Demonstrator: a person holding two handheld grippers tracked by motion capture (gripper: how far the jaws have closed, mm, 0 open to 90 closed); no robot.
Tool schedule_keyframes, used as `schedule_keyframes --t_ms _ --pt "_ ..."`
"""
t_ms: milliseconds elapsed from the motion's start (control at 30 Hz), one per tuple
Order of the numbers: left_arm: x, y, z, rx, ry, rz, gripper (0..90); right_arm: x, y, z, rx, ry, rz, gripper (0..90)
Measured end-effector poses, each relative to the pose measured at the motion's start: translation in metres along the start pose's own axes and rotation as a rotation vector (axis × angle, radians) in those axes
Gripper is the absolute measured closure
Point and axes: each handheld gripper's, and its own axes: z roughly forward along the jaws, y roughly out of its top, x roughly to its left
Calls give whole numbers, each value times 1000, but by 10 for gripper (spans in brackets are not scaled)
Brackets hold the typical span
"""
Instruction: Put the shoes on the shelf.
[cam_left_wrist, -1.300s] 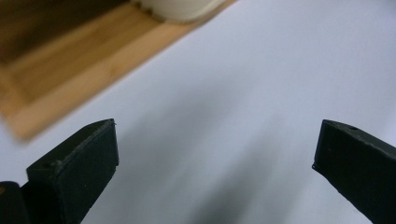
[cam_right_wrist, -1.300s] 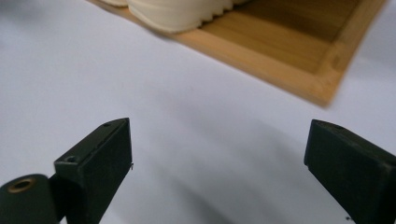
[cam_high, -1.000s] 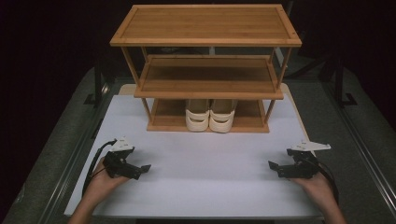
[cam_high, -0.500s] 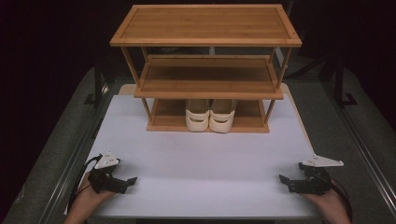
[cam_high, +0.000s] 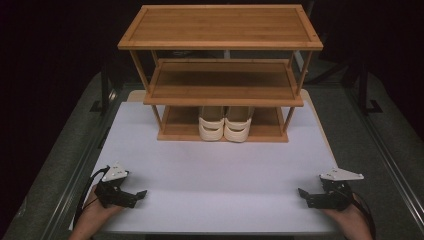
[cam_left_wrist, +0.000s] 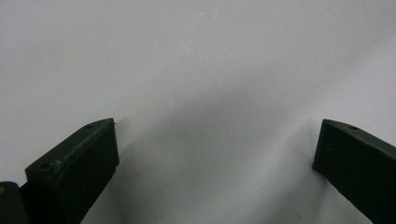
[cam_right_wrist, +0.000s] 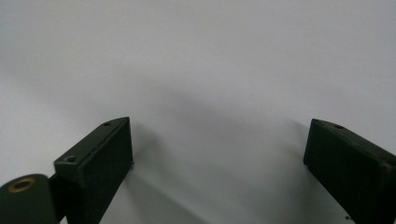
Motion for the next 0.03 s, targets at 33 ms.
schedule_keyframes --t_ms 33 --pt "0 0 0 0 0 0 0 0 0 0 1 0 0 75"
